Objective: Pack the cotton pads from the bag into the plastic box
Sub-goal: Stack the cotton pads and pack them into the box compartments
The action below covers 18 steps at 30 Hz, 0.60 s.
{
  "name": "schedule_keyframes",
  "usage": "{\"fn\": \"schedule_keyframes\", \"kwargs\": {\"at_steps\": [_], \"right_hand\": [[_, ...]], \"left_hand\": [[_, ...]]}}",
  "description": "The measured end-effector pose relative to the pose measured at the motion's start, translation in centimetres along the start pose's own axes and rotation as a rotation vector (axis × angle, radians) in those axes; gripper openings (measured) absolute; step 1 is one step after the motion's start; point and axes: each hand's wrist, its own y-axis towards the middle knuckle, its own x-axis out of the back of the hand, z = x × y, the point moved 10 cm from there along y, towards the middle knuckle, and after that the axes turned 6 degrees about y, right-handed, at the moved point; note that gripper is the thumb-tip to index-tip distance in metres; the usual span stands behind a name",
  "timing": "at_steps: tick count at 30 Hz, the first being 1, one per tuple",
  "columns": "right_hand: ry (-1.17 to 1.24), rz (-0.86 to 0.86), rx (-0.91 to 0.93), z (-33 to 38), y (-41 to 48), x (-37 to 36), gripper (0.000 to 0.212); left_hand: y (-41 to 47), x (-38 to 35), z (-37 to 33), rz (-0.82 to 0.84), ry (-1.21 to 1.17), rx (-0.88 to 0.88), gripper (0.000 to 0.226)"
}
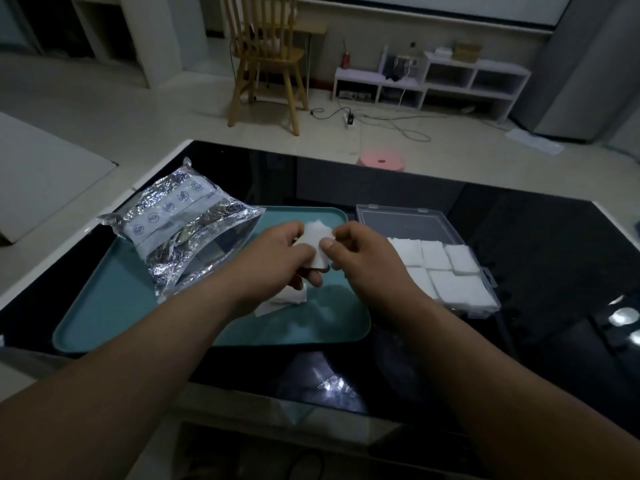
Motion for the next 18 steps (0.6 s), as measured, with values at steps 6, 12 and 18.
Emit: {"fn": "schedule_keyframes", "kwargs": {"at_steps": [6, 12, 18], "right_hand": [[0.222, 0.142, -0.057, -0.4, 0.3, -1.1, 0.012], [0.291, 0.297, -0.076, 0.8, 0.4, -5.0, 0.016], [-0.462, 0.253, 0.152, 0.4, 0.7, -6.3, 0.025]], "left_hand": [[-1.3, -1.7, 1.9, 0.301, -0.339, 0.22, 0.036], [-2.0, 1.1, 2.8, 0.223, -0.526, 0.229, 0.036], [-1.3, 5.8, 3.7, -0.089, -0.665, 0.178, 0.027]]}}
